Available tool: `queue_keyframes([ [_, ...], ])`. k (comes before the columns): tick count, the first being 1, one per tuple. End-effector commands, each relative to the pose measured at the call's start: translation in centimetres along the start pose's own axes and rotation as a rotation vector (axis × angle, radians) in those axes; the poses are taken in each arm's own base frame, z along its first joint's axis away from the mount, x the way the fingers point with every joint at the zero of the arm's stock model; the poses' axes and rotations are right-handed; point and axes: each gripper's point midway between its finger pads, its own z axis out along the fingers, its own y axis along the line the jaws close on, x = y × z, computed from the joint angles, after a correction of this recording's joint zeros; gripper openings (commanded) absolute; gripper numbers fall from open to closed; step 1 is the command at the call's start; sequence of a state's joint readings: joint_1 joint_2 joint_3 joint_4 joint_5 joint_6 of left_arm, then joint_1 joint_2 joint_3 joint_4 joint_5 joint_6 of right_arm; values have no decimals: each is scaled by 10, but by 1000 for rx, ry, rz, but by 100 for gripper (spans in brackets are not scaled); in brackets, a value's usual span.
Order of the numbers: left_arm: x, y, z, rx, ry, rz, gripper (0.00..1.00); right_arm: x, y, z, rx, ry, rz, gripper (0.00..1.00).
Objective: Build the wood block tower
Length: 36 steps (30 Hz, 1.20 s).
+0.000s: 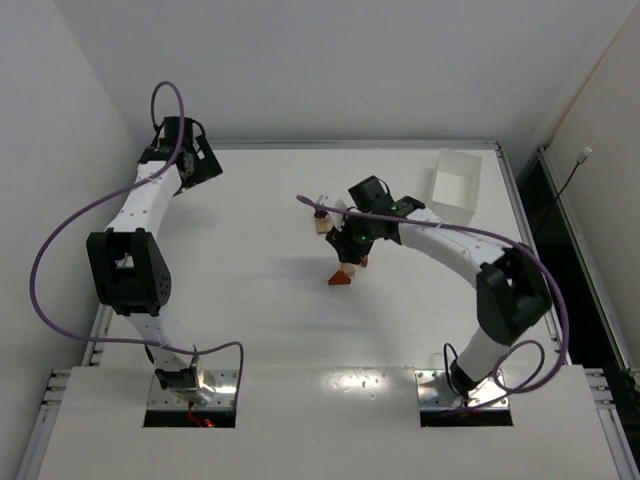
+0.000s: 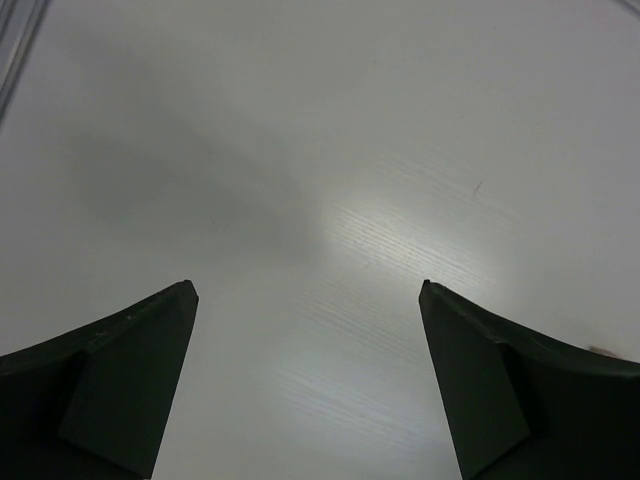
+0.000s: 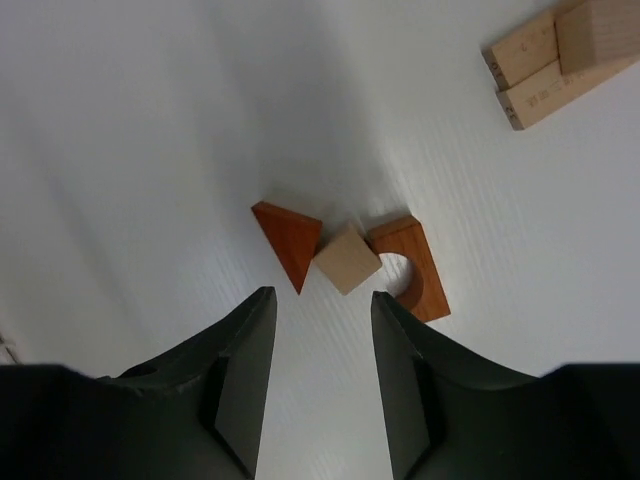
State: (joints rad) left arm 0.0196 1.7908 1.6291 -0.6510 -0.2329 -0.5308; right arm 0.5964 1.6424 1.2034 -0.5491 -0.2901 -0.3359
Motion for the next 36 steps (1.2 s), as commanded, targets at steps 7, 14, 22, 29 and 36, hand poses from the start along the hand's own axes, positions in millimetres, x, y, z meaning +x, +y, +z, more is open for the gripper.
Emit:
queue_keyframes([
  [7,2,-1,-25,36,-12,41,93,-14,-29,18,59,-27,537,36],
  [14,2,4,-24,26,-5,37,94,7,-19,17,101,14,692,36],
  [22,8,5,-25,30,8,39,94,39,-23,24,210,103,733,46],
  [29,13,7,-25,26,17,32,94,42,-28,37,228,127,728,47],
  [36,13,6,-21,26,17,32,94,42,-20,49,192,145,718,47],
])
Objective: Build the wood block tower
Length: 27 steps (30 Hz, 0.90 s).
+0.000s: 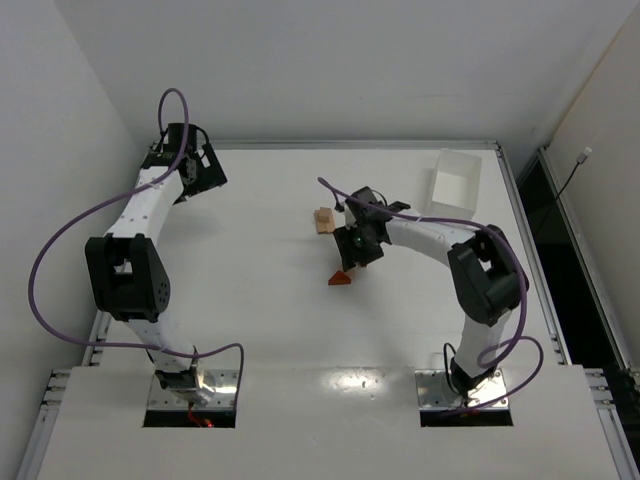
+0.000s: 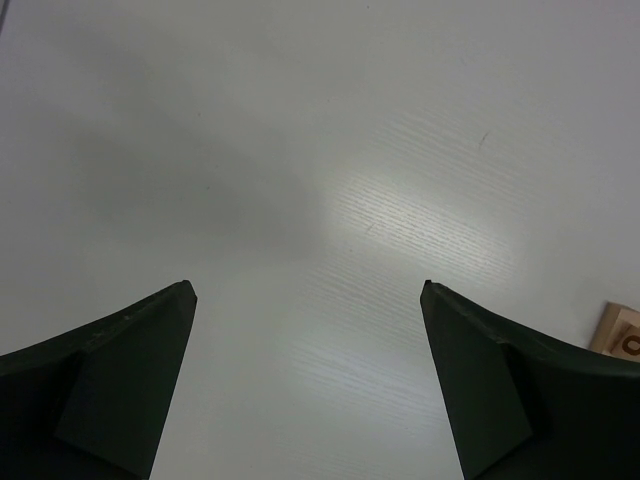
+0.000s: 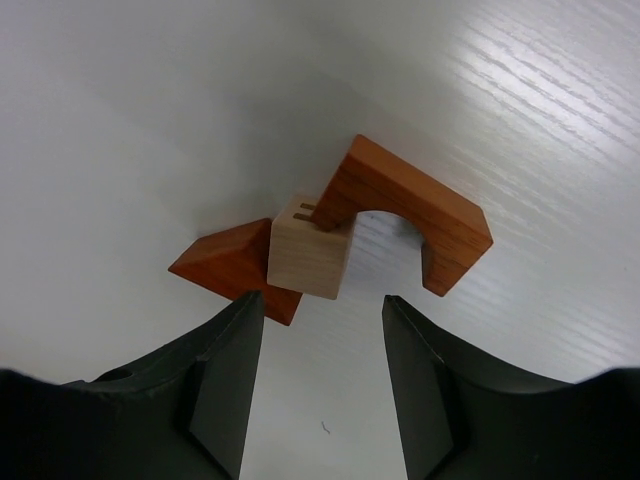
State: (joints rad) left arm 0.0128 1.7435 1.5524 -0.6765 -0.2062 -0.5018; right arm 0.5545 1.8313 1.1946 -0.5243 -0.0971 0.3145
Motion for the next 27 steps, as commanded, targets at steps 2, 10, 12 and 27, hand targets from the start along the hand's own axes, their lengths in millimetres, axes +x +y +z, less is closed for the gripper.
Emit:
queue_keyframes([
  [2,-12,0,-14,19,-44,-13,94,-14,12,4,-18,-34,-7,49],
  [10,-6,1,-9,12,-28,-9,95,-24,11,12,-9,-47,-8,51],
  [12,-6,1,-9,12,-28,-9,95,-25,10,15,-9,-44,-8,51],
  [27,-5,5,0,-10,-16,-22,100,-20,-5,28,47,-17,-4,51],
])
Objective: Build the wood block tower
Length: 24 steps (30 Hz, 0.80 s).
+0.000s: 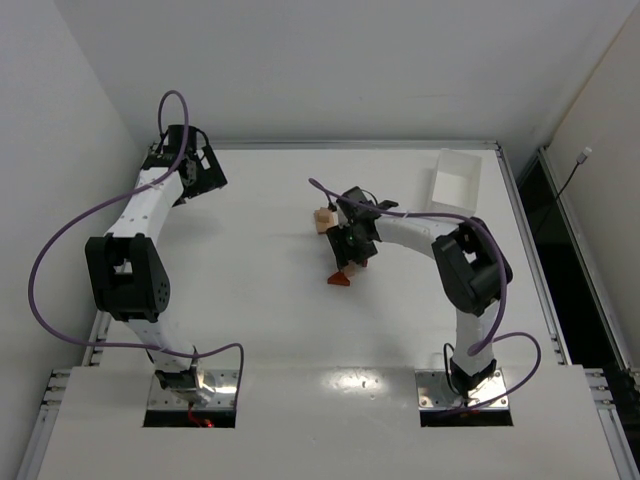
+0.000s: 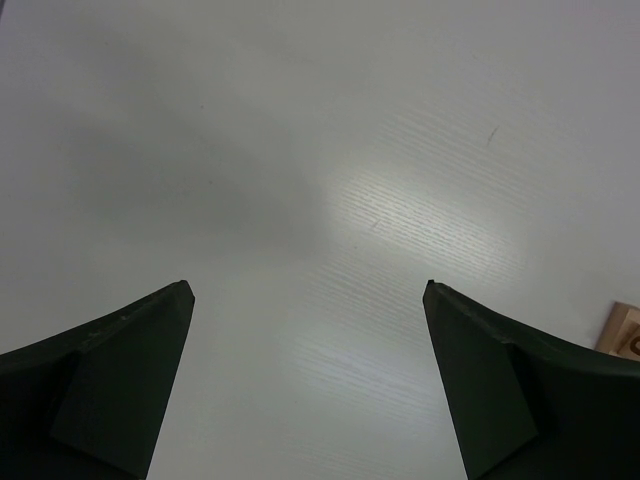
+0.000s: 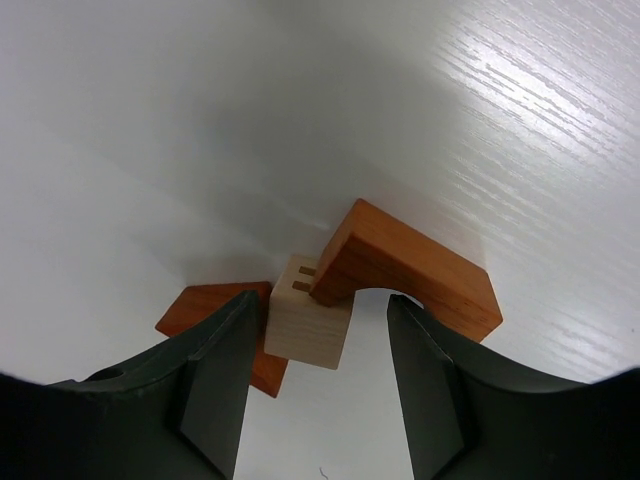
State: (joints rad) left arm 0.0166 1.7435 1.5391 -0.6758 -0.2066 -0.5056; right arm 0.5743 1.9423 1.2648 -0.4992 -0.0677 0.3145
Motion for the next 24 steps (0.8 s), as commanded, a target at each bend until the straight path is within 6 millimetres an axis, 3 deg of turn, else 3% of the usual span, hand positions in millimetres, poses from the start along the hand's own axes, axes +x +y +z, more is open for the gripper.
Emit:
queue_keyframes([
  [1,-10,2,-2,-2,-27,-18,100,-9,-6,0,23,-30,13,51],
  [5,-9,6,-3,-22,-26,-25,100,1,-8,1,26,-12,15,51],
  [9,-7,7,1,-34,-22,-23,100,4,-8,3,27,-9,15,45],
  [12,-7,7,1,-34,-22,-23,100,2,-8,0,25,-18,14,35],
  [13,-7,7,1,-34,-22,-23,100,2,-8,0,25,-18,14,24],
  [15,-4,9,2,-38,-14,-21,100,1,-4,-2,20,-25,5,13],
  [16,-7,10,-1,-43,-26,-23,100,-3,-3,-7,18,-39,-8,3],
  [17,-7,10,-1,-43,-26,-23,100,-5,-2,-10,16,-49,-9,0],
  [22,1,26,-9,-105,-37,-30,100,-23,12,-49,-25,-140,-36,0],
  [24,10,35,-9,-134,-37,-38,100,-36,19,-77,-49,-210,-35,0],
])
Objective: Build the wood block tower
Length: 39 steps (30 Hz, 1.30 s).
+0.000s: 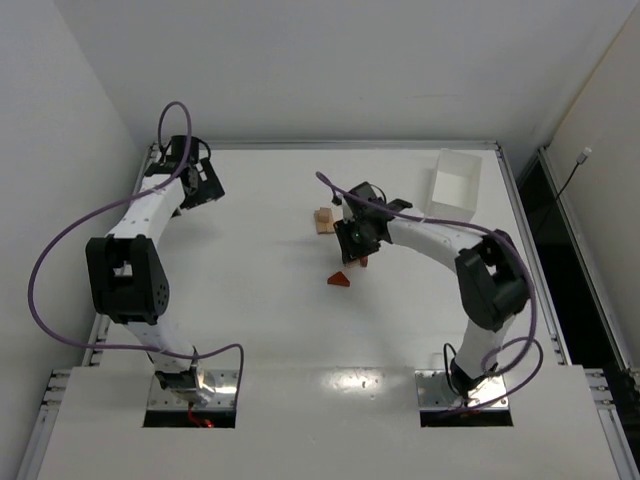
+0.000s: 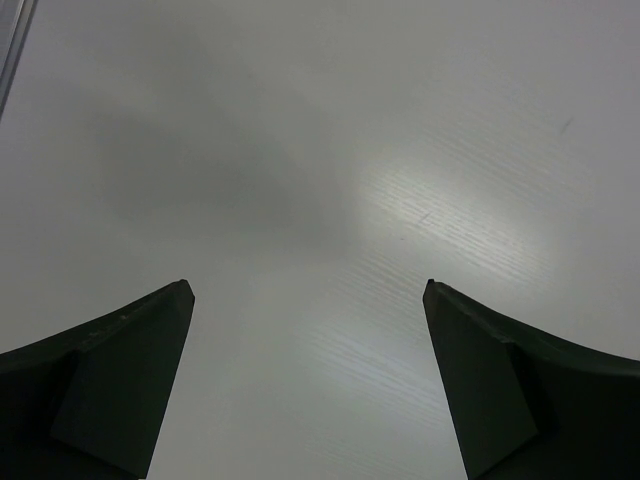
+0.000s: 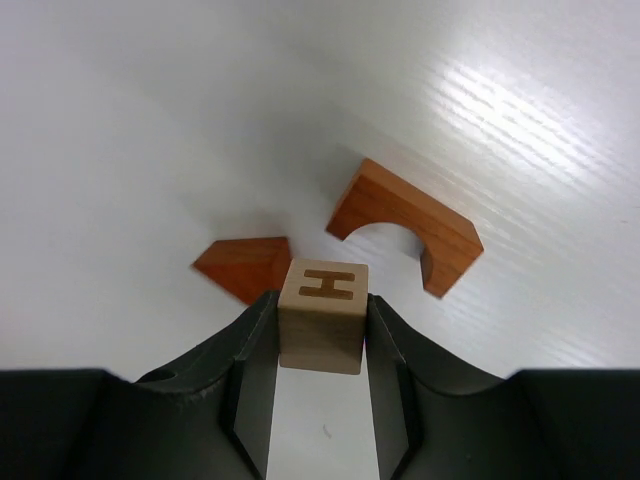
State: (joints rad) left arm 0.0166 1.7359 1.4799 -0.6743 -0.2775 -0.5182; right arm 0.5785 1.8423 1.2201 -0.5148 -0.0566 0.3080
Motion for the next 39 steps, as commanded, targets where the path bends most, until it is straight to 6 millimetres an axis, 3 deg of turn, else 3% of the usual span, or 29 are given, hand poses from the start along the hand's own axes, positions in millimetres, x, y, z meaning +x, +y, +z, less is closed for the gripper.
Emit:
queue_keyframes([
  [1,-6,22,-20,-61,-64,-43,100,-43,18,-58,-55,-193,-22,0],
  [3,7,27,-17,-72,-40,-45,100,-53,23,-69,-71,-227,-17,0],
  [6,6,27,-21,-64,-56,-60,100,-70,28,-73,-88,-261,-10,0],
  [14,-6,26,-20,-95,-82,-46,100,-120,41,-37,-119,-257,66,0],
  [15,-6,26,-20,-95,-82,-46,100,-120,40,-24,-116,-236,82,0],
  [17,-10,25,-22,-91,-91,-49,100,-128,45,-21,-113,-240,114,0],
  [22,-15,23,-22,-88,-98,-34,100,-125,37,-2,-12,-216,133,0],
  [25,-13,23,-18,-92,-89,-30,100,-133,34,-3,12,-237,136,0],
  [32,-13,18,-15,-78,-73,-27,100,-124,28,16,57,-204,124,0],
  [39,-20,14,-14,-72,-85,-31,100,-136,27,27,61,-234,94,0],
])
